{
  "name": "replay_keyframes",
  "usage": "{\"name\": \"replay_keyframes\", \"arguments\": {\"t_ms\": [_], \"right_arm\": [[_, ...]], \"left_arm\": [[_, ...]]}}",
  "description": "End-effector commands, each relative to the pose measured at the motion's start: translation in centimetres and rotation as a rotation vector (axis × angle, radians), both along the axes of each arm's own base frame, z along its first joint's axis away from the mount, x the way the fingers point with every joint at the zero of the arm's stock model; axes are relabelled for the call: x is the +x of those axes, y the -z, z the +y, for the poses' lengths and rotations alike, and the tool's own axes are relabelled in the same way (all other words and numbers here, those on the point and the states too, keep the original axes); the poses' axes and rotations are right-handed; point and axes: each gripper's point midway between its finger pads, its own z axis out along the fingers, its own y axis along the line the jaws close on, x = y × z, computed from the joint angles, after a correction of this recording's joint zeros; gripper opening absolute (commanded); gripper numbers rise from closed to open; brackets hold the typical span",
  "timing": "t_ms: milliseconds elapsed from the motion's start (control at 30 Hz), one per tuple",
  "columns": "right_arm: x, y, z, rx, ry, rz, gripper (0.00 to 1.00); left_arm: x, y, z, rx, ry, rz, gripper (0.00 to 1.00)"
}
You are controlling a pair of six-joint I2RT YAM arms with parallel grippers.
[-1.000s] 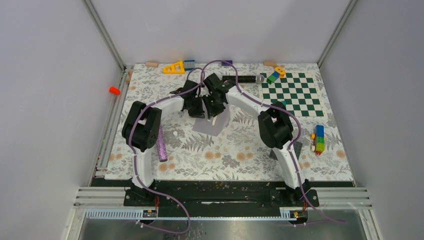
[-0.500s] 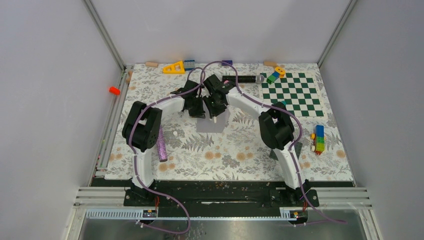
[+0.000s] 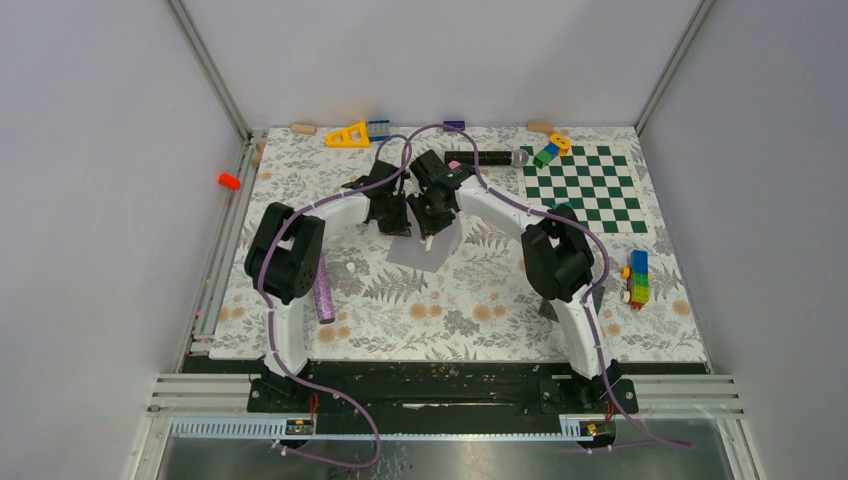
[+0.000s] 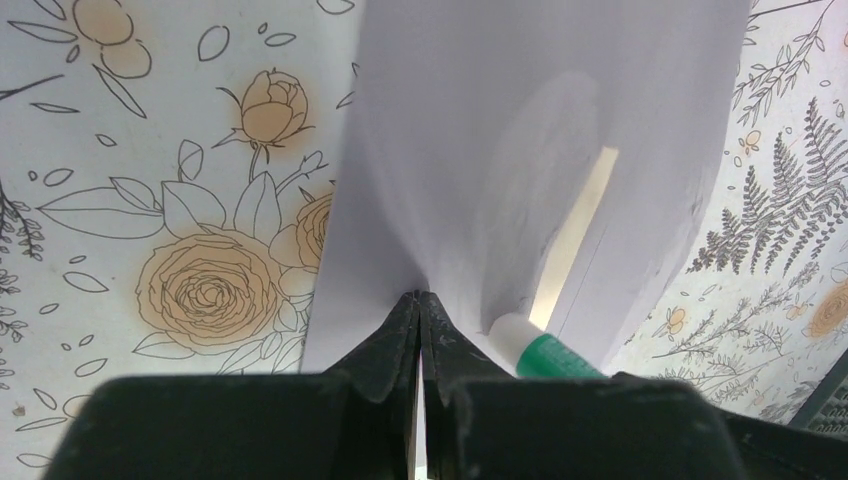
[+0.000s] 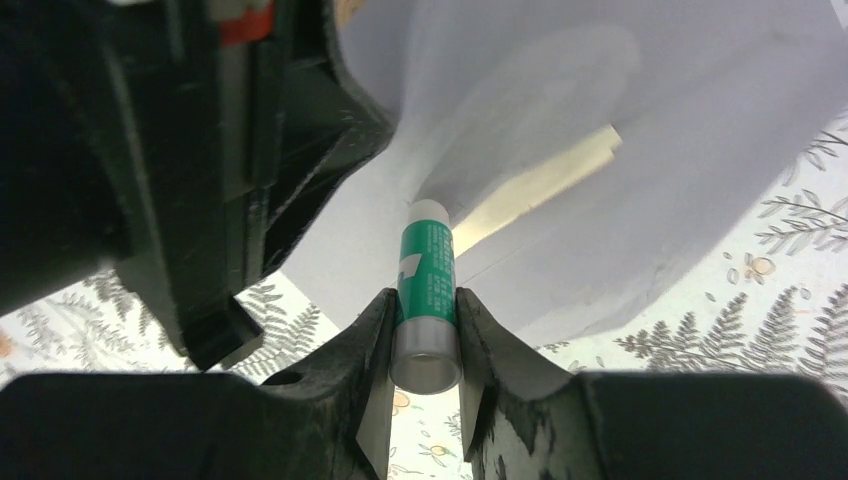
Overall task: Place the letter into the envelope and seal it
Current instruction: Paint the envelope at the center of the board.
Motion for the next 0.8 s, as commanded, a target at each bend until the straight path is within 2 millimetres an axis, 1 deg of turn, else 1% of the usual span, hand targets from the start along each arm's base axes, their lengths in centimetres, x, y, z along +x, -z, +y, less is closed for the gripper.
{"name": "replay_keyframes", "arguments": {"t_ms": [0, 167, 267, 500, 667, 767], "right_arm": [[-1.1, -3.8, 1.8, 0.119, -0.068, -0.003, 0.00], [-2.1, -2.7, 2.0, 0.115, -0.095, 0.058, 0.00], [-2.3, -2.3, 1.9, 0.103, -0.111, 0.068, 0.00], [-0.9, -1.3, -0.1, -0.025, -0.086, 0.005, 0.00], [-0.4, -1.4, -0.2, -0.031, -0.084, -0.016, 0.00], [0.0, -1.7, 0.2, -0.019, -0.083, -0.031, 0.00]], "left_arm": [[-1.9, 3.0, 1.6, 0.098, -0.008, 0.077, 0.00], [-1.9, 3.0, 1.6, 0.099, -0.007, 0.077, 0.00], [-1.9, 3.0, 1.5, 0.100, -0.005, 0.077, 0.00], [-2.0, 2.9, 1.4, 0.107, 0.006, 0.070, 0.00], [-2.1, 2.9, 1.2, 0.109, 0.015, 0.067, 0.00], [-2.2, 3.0, 1.1, 0.114, 0.019, 0.066, 0.00]]}}
